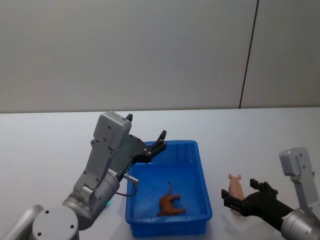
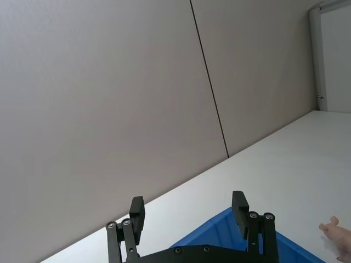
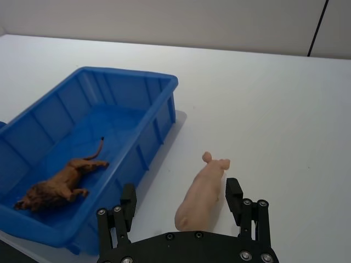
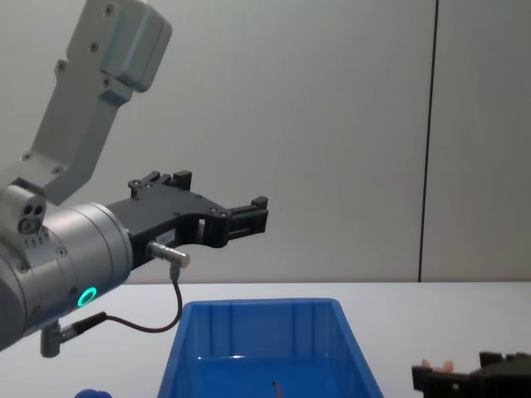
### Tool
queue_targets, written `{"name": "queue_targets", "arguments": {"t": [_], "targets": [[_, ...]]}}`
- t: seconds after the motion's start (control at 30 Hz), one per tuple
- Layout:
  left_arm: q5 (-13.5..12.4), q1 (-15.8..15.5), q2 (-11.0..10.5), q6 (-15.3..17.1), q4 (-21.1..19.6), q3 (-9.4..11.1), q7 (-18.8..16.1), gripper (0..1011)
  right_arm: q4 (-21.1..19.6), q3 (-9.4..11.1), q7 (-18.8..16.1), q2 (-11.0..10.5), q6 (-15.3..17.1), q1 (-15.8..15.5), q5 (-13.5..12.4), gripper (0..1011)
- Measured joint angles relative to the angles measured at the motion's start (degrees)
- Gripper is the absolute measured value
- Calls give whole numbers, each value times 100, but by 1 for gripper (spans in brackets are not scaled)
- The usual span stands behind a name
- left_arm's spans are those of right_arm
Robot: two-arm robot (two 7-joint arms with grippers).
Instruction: Pick up the two dolls from the table and place them into the box.
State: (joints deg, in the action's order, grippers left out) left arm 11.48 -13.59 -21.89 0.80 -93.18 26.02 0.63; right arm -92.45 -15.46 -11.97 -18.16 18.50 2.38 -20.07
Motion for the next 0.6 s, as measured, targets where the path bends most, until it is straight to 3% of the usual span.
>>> {"name": "queue_targets", "arguments": {"t": [0.43, 0.6], "targets": [[0, 0, 0, 0, 0, 0, 0, 1001, 405, -55, 109, 127, 83, 136, 130, 1001], [0, 0, 0, 0, 0, 0, 0, 1001, 550, -71, 112, 179, 112, 201, 148, 902]]}}
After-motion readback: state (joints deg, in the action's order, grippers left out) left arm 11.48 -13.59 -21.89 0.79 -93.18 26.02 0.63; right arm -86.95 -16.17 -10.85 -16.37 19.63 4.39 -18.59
